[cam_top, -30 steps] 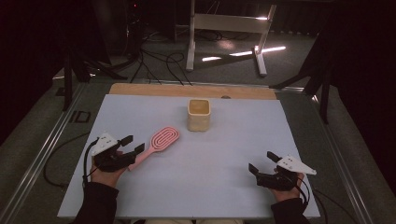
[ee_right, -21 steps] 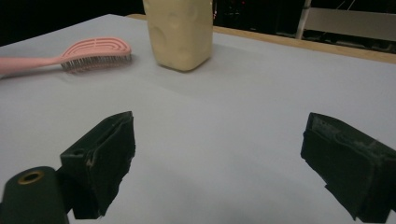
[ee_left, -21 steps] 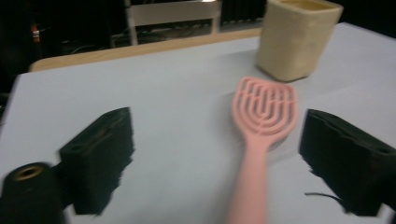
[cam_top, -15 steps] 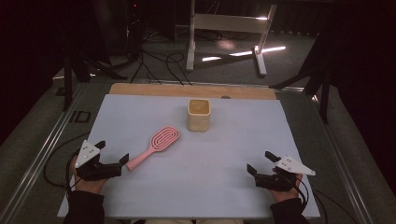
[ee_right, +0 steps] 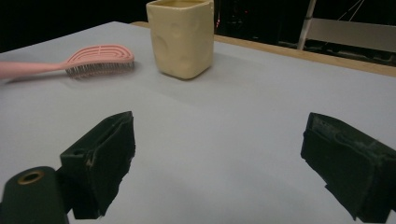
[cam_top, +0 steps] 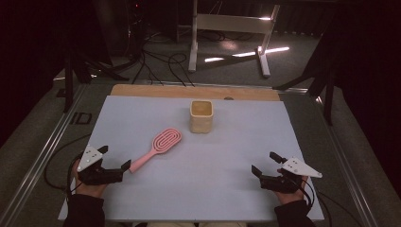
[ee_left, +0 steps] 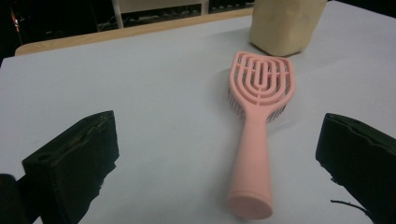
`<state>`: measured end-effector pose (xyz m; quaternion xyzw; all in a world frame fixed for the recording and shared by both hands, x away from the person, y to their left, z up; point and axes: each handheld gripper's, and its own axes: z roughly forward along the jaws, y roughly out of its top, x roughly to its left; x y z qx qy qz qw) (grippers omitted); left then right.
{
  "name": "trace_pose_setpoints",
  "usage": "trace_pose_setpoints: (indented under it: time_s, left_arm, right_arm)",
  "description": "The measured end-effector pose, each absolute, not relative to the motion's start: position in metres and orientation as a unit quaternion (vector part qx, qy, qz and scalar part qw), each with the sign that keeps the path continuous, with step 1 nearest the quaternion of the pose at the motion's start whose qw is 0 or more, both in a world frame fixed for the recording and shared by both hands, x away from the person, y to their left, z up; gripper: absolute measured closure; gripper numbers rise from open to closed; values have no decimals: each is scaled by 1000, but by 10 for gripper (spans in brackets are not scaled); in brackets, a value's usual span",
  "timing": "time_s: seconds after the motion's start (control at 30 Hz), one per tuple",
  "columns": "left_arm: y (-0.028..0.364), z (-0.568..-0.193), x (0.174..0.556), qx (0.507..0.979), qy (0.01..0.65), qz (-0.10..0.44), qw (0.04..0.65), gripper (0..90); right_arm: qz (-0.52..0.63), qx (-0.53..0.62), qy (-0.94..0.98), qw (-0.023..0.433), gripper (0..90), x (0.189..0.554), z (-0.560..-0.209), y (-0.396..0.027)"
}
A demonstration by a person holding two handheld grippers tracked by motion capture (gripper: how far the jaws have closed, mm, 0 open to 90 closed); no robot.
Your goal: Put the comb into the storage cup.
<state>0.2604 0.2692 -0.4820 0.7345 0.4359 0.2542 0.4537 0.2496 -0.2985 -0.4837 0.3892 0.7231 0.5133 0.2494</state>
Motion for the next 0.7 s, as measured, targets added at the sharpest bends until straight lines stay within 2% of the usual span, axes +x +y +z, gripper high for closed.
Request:
trace_pose_setpoints:
  time_s: [0.7]
  left_arm:
    - [257,-478,271,744,444,233,442,1]
  right_arm:
    - [506,393,727,246,97,250,-488,-298]
